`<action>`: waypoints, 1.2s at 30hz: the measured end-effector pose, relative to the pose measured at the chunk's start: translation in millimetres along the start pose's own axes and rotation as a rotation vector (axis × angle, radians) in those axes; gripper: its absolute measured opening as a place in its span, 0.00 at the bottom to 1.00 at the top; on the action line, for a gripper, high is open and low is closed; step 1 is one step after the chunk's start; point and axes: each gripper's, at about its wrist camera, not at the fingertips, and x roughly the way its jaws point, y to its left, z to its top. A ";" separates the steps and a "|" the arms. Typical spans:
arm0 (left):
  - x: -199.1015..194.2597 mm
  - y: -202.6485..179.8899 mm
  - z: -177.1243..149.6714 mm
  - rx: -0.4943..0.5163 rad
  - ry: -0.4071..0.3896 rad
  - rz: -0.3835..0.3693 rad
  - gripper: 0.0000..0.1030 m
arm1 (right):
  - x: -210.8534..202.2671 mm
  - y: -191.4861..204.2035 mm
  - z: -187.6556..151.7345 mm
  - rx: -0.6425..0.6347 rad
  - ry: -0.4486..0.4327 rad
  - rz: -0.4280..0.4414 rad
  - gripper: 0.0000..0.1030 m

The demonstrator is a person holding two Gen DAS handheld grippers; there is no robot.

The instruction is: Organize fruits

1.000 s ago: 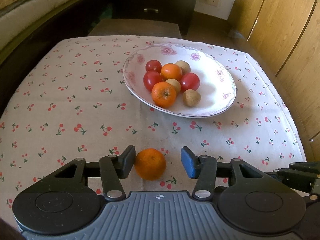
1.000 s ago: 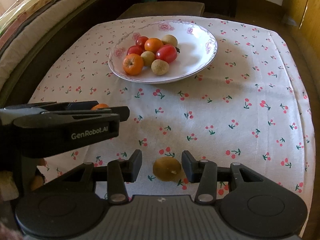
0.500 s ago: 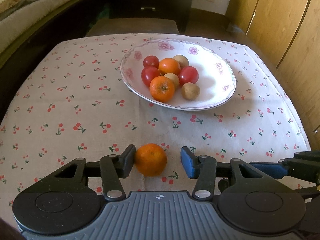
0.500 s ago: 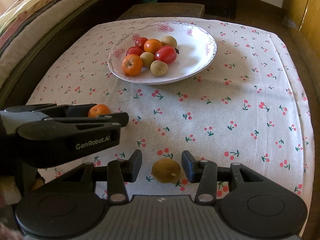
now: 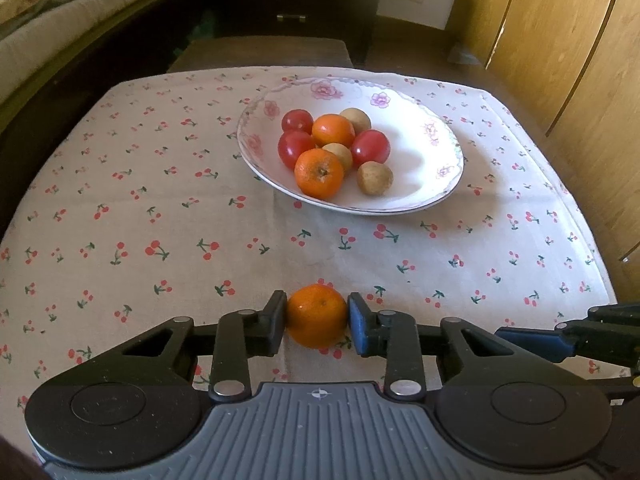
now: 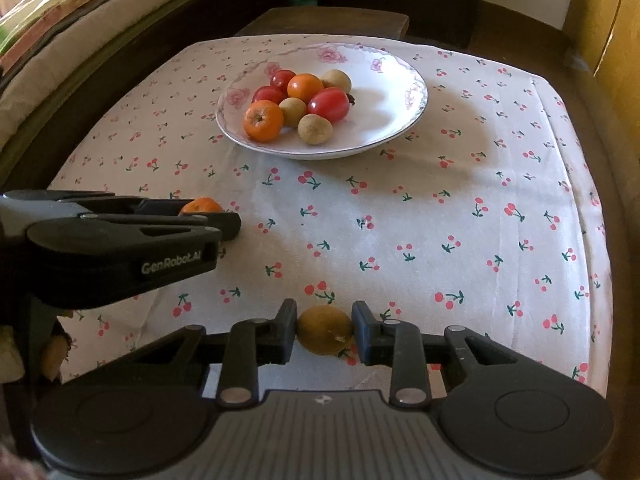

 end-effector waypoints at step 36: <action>-20.2 -4.4 24.2 -0.017 -0.077 -0.042 0.39 | -18.7 -16.0 40.7 0.111 -0.124 0.043 0.30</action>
